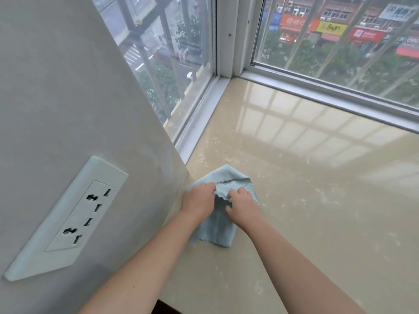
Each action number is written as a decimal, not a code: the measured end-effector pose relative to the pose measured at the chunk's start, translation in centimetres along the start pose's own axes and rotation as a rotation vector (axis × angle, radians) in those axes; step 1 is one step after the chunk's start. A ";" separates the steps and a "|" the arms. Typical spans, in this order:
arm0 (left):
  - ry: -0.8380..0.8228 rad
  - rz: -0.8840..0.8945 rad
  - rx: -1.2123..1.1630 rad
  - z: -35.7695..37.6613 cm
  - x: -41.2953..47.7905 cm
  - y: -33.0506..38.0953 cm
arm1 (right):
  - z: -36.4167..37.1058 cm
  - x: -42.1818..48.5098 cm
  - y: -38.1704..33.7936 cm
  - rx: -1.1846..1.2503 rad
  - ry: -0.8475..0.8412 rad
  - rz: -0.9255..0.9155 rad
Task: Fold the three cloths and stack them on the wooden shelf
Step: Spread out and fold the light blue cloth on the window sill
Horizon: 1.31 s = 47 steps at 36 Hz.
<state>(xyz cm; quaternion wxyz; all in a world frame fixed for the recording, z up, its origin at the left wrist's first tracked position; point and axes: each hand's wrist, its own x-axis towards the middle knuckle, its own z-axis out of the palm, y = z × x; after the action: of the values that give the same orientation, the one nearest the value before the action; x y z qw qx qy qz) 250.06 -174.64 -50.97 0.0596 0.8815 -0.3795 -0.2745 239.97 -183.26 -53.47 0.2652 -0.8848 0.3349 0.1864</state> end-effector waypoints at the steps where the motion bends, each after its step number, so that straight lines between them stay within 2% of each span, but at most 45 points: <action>1: 0.000 0.010 -0.039 -0.6 -0.3 0.5 | -0.4 -0.2 0.0 0.010 0.006 0.009; 6: -0.009 0.087 -0.153 -3.8 -1.5 3.0 | -3.2 -1.1 0.4 0.073 0.074 0.036; 13: 0.021 0.090 -0.298 -8.4 -3.1 5.9 | -8.4 -3.1 0.7 0.171 0.195 0.064; 23: 0.034 0.108 -0.303 -13.3 -5.3 9.2 | -15.0 -7.5 1.1 0.312 0.311 0.073; 38: 0.073 0.270 -0.169 -17.7 -8.4 16.3 | -22.7 -15.5 5.0 0.271 0.417 0.128; 47: 0.059 0.369 0.036 -19.1 -8.6 19.0 | -25.9 -18.9 8.7 0.205 0.468 0.165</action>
<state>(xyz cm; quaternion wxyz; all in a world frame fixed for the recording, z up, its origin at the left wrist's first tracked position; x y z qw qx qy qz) 243.24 -184.03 -25.19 0.1042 0.8056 -0.5376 -0.2263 224.51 -194.87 -26.39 0.2528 -0.8421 0.4749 -0.0370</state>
